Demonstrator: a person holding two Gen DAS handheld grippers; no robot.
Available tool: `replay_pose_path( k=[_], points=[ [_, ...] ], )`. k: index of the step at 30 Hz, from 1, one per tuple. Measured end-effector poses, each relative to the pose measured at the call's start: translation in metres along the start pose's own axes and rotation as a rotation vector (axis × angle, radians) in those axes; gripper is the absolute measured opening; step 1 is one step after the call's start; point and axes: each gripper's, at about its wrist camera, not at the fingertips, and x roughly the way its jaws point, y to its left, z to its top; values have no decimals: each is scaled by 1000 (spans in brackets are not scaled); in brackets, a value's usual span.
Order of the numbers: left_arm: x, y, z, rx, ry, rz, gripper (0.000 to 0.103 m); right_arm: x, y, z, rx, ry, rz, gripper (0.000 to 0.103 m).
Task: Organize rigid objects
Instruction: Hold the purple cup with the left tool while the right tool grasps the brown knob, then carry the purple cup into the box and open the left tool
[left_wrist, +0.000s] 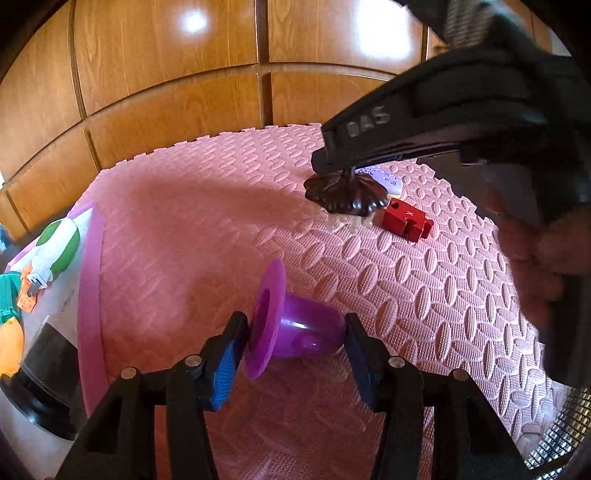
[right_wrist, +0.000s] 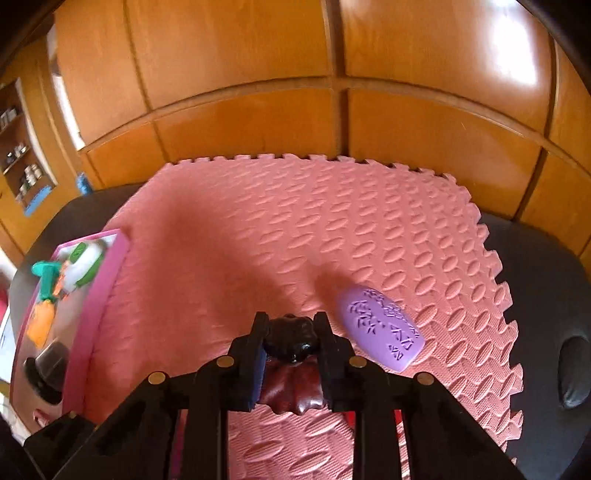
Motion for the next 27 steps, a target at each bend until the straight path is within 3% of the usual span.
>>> replay_pose_path(
  k=[3,8,27],
  points=[
    [0,0,0,-1,0,0,54,-11,5,-9,-23,28,55,24],
    [0,-2,-1,6,-1,12,53,-16,1,-34,-39,77,70,24],
    [-2,-5,-2,37,-3,39,53,-19,0,-41,-65,24,101,24]
  ],
)
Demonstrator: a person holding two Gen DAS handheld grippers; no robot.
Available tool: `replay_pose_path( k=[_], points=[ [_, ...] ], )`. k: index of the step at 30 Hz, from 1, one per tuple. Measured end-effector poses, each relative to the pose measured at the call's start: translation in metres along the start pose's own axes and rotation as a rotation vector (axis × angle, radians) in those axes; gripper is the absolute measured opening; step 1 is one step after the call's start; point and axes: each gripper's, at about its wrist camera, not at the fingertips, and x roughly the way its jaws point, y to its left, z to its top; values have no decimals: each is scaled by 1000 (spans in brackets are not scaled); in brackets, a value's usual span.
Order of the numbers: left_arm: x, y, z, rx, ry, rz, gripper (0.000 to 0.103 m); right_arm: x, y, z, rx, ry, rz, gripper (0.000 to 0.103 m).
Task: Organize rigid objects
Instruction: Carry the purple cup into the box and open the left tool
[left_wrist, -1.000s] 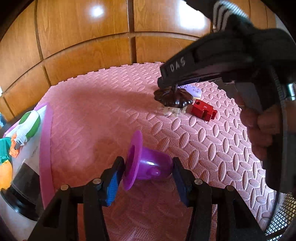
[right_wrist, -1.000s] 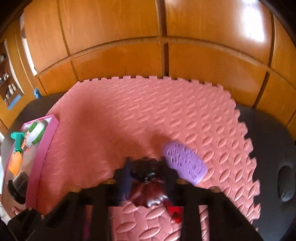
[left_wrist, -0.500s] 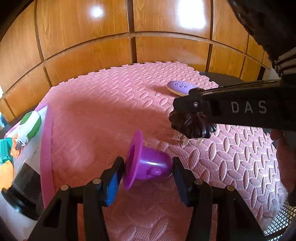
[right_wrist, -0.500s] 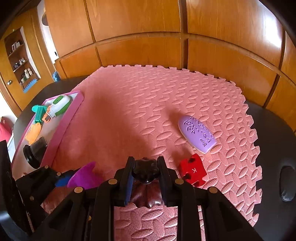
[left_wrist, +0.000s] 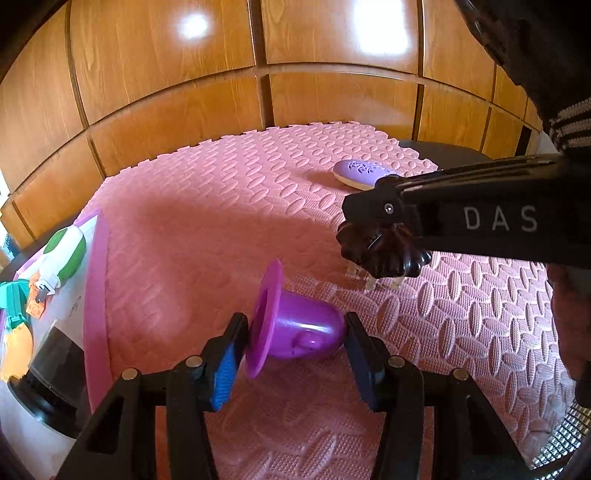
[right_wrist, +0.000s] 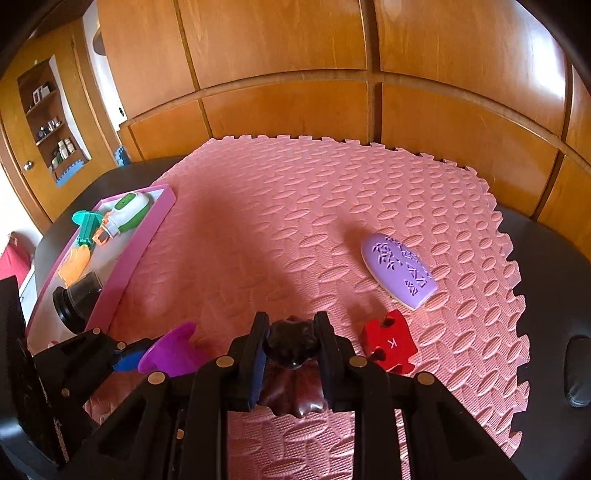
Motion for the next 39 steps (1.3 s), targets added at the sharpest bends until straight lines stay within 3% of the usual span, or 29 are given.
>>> replay_pose_path(
  k=[22,25,30,35,39],
  points=[
    [-8,0,-2,16,-7,7,50,2,2,0,-37,-13,-44,24],
    [-17,1,0,7,-24,-2,45,2,2,0,-42,-14,-46,24],
    [-36,2,2,-5,-49,-15,45,2,3,0,-46,-16,-48,24],
    [-52,18,6,-92,-45,-77,45,2,4,0,-51,-18,-55,24],
    [-79,37,15,-164,-88,-108,45,2,5,0,-56,-18,-58,24]
  ],
)
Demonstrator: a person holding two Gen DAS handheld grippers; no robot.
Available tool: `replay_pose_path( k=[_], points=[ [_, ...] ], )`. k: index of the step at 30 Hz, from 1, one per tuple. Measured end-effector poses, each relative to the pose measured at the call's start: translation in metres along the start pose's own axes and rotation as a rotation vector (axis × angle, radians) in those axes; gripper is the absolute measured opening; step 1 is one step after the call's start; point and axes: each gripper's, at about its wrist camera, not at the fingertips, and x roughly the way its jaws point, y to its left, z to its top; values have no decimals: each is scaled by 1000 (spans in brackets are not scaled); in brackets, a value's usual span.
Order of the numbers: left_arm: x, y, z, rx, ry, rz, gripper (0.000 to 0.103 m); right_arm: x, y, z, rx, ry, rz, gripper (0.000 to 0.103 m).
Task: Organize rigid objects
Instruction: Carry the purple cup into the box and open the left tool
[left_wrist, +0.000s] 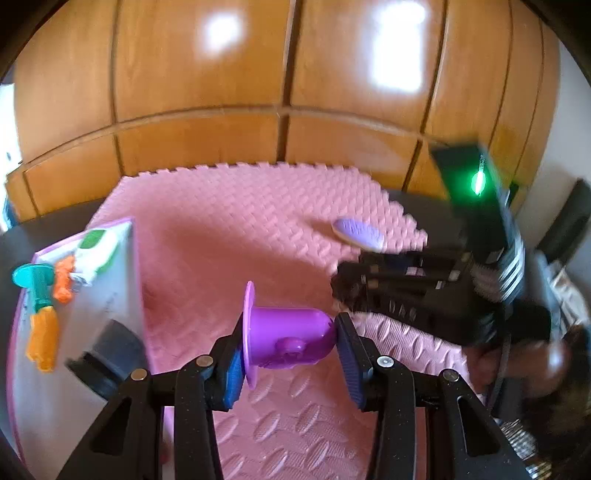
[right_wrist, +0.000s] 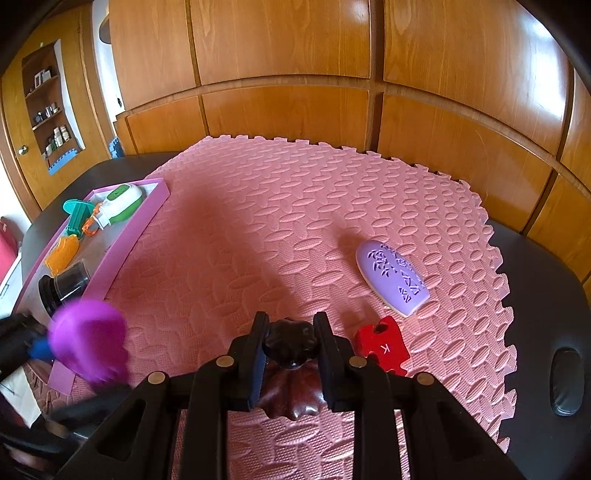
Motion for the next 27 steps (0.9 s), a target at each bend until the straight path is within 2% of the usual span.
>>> replay_pose_path(
  k=[7,12,16,20,27],
  points=[
    [-45,40,9,-84,-77,45,45,0,1,0,-6,1,-4,24],
    [-74,99,0,-191,-114,152,45,1,1,0,-8,1,-6,24],
    [-81,146,-10,-283,-104,239,45,1,1,0,-10,0,-10,24],
    [-72,177,-20,-386,-57,235,45,1,2,0,-12,0,-13,24],
    [-43,177,-11,-383,-10,191,45,1,2,0,-13,-1,-18,24]
  ],
)
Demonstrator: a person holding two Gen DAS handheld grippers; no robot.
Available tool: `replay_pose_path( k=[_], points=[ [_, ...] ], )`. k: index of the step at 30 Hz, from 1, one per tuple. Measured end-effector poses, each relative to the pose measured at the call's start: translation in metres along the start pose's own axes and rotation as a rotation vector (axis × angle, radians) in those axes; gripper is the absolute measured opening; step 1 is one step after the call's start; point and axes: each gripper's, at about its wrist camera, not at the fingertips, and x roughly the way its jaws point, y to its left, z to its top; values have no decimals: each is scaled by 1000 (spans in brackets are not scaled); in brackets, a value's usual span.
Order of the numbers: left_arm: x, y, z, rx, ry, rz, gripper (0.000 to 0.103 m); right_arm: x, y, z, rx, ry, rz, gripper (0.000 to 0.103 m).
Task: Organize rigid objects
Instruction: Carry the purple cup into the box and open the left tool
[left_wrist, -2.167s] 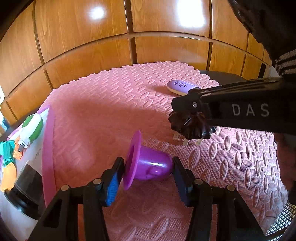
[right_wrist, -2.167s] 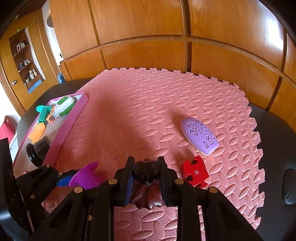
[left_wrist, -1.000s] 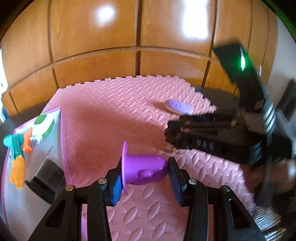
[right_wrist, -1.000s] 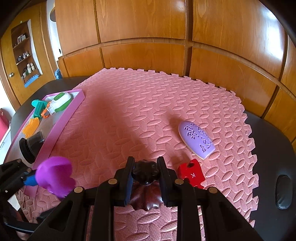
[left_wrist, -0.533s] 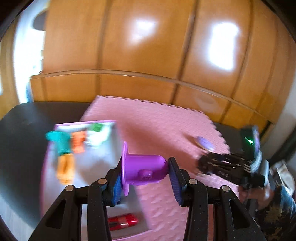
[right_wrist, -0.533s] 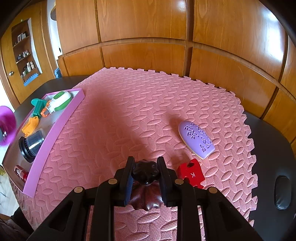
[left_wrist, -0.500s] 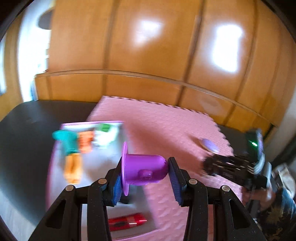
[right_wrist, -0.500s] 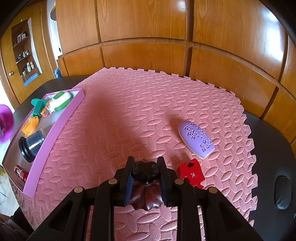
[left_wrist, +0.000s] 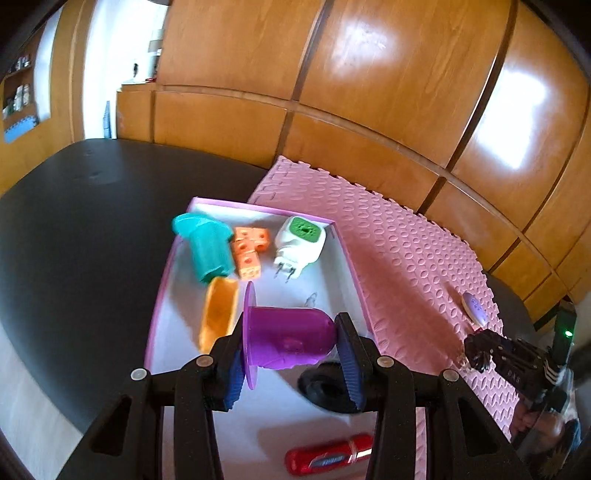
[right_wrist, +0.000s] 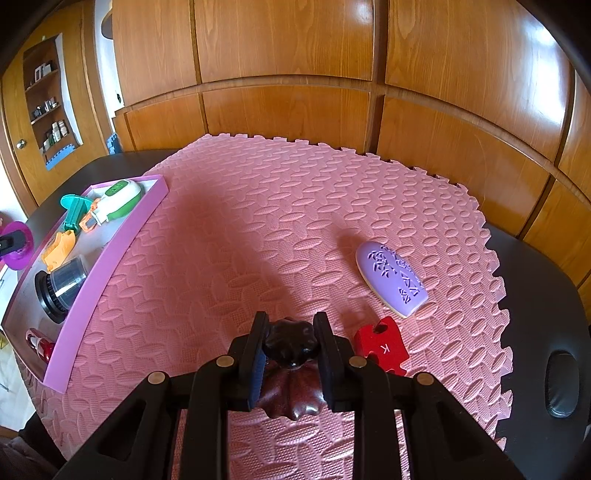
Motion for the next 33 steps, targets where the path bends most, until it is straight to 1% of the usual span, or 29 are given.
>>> replay_pose_path(
  k=[2,3,5,7,8,12,15,19,22,25,29,33],
  points=[
    [8,-5,9,10,-2,-9,45,0,0,0,-1,0,-2,24],
    [15,-9,13,31,-5,-9,45,0,0,0,-2,0,-2,24],
    [27,-12,20,54,-3,12,45,0,1,0,-4,0,-3,24],
    [42,-12,24,72,18,17,45,0,1,0,-4,0,-4,24],
    [51,-10,25,72,33,40,45,0,1,0,-4,0,-4,24],
    [75,-4,22,79,80,64,45,0,1,0,-4,0,-4,24],
    [80,-1,20,78,92,60,47,0,1,0,-4,-1,-4,24],
    [74,-3,16,96,82,65,56,0,1,0,-3,0,-5,24],
    [59,-5,13,108,51,73,62,0,0,0,-1,1,-5,24],
    [46,-8,10,110,33,99,62,0,0,0,5,2,-3,24],
    [27,-5,2,71,21,121,62,0,0,0,5,3,-4,24],
    [14,-3,-12,55,29,157,63,0,0,0,8,1,-7,24]
  ],
)
